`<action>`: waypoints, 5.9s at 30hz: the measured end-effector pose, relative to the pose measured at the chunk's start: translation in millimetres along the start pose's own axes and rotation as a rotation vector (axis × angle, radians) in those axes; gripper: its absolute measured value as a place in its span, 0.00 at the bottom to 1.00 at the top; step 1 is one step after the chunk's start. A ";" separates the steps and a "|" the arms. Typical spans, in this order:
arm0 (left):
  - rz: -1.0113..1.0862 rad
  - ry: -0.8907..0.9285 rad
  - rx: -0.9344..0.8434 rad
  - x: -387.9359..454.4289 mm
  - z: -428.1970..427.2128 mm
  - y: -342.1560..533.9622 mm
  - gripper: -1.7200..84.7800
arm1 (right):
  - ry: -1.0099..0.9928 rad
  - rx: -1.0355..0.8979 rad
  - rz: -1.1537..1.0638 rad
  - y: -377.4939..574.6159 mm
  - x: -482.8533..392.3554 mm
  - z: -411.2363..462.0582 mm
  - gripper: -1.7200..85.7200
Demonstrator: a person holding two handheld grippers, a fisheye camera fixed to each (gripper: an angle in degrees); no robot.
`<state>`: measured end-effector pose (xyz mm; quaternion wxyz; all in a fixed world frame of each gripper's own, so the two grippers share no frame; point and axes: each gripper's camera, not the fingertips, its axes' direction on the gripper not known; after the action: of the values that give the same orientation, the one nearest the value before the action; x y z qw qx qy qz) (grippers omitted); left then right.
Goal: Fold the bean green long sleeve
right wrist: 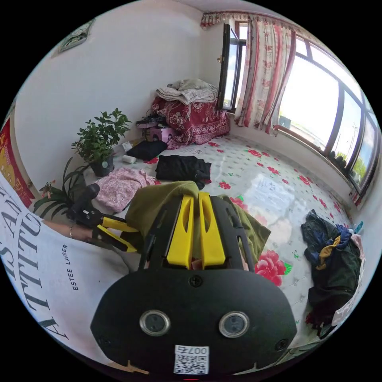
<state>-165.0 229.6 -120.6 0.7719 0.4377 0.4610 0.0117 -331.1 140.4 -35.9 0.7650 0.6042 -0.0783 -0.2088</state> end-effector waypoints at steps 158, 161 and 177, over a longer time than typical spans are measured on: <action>-0.128 -0.512 0.036 -183.0 25.3 -19.2 0.13 | 0.033 -0.514 0.542 134.0 265.3 -60.2 0.11; -0.044 -0.584 0.074 -181.6 21.9 -71.6 0.14 | -0.029 -0.588 0.415 104.8 248.3 -9.7 0.11; 0.464 -0.940 -0.461 -276.9 161.2 -258.8 0.16 | 0.000 -0.771 0.319 81.3 225.7 44.3 0.13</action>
<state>-307.5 -153.9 -73.2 0.9466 0.3061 -0.0544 0.0853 -126.0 22.3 23.5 0.9579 0.2539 -0.0871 -0.1018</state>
